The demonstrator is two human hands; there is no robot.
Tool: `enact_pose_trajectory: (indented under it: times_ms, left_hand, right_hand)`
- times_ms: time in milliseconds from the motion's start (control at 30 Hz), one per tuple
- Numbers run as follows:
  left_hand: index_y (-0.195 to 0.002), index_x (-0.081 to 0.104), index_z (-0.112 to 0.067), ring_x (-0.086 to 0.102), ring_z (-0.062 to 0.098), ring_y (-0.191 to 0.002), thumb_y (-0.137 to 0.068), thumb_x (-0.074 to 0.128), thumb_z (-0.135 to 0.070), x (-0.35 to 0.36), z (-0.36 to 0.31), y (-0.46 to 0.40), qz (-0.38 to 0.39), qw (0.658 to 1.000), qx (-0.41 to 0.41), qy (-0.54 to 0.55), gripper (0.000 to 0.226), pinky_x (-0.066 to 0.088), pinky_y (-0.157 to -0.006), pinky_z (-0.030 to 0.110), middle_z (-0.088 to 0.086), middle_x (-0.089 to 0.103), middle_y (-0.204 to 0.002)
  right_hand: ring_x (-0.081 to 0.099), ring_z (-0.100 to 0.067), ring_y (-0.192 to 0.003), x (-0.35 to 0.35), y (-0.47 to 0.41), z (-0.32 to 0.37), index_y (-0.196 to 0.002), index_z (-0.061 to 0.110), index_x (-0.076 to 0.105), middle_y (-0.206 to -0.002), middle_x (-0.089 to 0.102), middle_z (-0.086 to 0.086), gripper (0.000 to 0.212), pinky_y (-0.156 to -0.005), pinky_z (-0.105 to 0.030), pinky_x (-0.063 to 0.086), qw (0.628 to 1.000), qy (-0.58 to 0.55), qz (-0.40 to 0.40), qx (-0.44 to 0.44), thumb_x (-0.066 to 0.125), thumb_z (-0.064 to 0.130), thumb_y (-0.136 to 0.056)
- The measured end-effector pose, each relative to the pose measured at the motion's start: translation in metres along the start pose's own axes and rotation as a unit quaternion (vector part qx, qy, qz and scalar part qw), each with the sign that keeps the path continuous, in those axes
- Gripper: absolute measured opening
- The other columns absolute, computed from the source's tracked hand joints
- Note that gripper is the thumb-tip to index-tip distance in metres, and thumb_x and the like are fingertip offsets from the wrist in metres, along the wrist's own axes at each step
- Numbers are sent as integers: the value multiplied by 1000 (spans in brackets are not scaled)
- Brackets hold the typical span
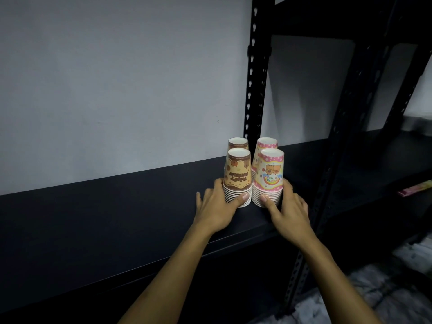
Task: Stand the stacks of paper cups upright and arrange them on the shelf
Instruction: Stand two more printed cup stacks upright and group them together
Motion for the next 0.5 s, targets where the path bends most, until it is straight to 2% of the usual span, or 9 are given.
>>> enact_pose_trajectory:
  times_ms: [500]
  left_hand:
    - [-146, 34, -31, 37, 23, -143, -89, 53, -69, -3, -6, 4, 11, 1000, 0, -7, 70, 7, -124, 53, -4, 50, -149]
  right_hand:
    - [47, -20, -137, -3, 1, 4, -155, 25, 19, -148, 52, 3, 70, -123, -44, 11, 999, 20, 27, 12, 46, 56, -98]
Point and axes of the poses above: each hand's wrist, its own y-axis away from the middle knuckle, its own x-axis out of the palm, z = x × y, the point moved 4 cm from there along -y, towards the middle knuckle
